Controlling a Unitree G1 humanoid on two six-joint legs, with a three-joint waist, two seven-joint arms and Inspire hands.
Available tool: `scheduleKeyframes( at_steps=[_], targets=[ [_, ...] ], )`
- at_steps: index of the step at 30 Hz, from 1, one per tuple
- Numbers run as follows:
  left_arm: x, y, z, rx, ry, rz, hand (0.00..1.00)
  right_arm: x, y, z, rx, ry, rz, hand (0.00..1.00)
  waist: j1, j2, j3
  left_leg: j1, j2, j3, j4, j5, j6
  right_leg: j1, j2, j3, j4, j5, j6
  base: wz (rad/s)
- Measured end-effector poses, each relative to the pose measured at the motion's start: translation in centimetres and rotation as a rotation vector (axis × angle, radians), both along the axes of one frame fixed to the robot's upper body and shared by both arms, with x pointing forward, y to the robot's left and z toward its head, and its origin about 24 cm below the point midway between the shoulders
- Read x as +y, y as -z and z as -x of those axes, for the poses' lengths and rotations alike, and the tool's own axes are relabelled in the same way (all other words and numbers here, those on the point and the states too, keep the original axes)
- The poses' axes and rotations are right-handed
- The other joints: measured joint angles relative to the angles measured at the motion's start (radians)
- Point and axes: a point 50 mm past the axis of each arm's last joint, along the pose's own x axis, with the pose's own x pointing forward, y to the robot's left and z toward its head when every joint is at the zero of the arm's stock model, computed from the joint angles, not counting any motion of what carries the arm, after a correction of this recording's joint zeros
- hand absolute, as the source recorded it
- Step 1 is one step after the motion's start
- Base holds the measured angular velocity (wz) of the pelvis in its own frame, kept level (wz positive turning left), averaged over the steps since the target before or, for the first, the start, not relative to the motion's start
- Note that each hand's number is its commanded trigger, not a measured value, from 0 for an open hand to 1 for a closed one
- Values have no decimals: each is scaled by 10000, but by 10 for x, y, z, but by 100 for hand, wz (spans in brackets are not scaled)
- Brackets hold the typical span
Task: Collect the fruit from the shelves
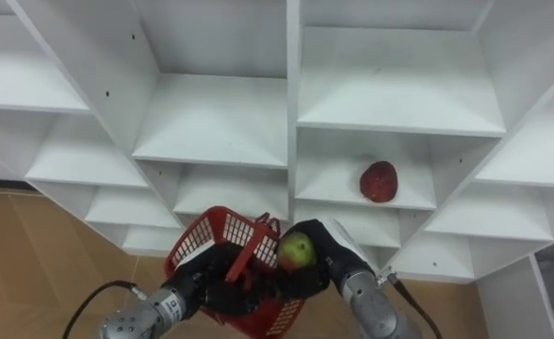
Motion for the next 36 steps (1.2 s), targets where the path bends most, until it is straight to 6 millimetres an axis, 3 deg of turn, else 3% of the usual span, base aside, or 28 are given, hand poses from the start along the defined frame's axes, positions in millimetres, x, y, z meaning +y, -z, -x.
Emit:
scheduleKeyframes(
  at_steps=[21,22,23,24,25,27,29,36],
  targets=[
    [-7,0,2,103,383,195,100,4,4,-6,75,412,-85,98,-59,-44,22,30,-2,23,-1,2,1,26,-31,6,-11,-1,1,0],
    [-7,0,2,105,383,180,100,4,4,-6,73,407,-89,86,-63,-45,22,29,-3,23,-1,2,0,25,-31,7,-11,-1,1,0],
    [-6,0,2,108,370,181,100,4,4,-6,62,400,-93,82,-70,-47,23,28,-3,23,-1,2,0,27,-31,3,-13,-1,1,0],
    [-6,0,2,118,339,218,100,5,3,-8,37,388,-100,58,-83,-46,22,26,-3,24,-1,2,0,26,-28,-1,-13,0,1,0],
    [-6,0,2,121,335,221,100,5,3,-8,39,388,-109,52,-83,-45,22,27,-3,24,-1,2,0,26,-27,4,-13,0,1,0],
    [-6,0,2,132,328,251,100,6,4,-10,53,405,-129,15,-91,-43,21,34,0,23,-1,2,0,26,-29,5,-12,0,0,0],
    [-5,0,2,152,384,237,100,6,4,-11,83,503,-168,0,-97,-41,20,34,0,23,0,2,0,26,-29,4,-12,0,0,0],
    [-3,0,2,200,296,379,100,8,10,-7,473,510,-384,0,-49,-35,17,100,-1,25,-3,2,0,20,7,34,-18,0,0,0]
  ],
)
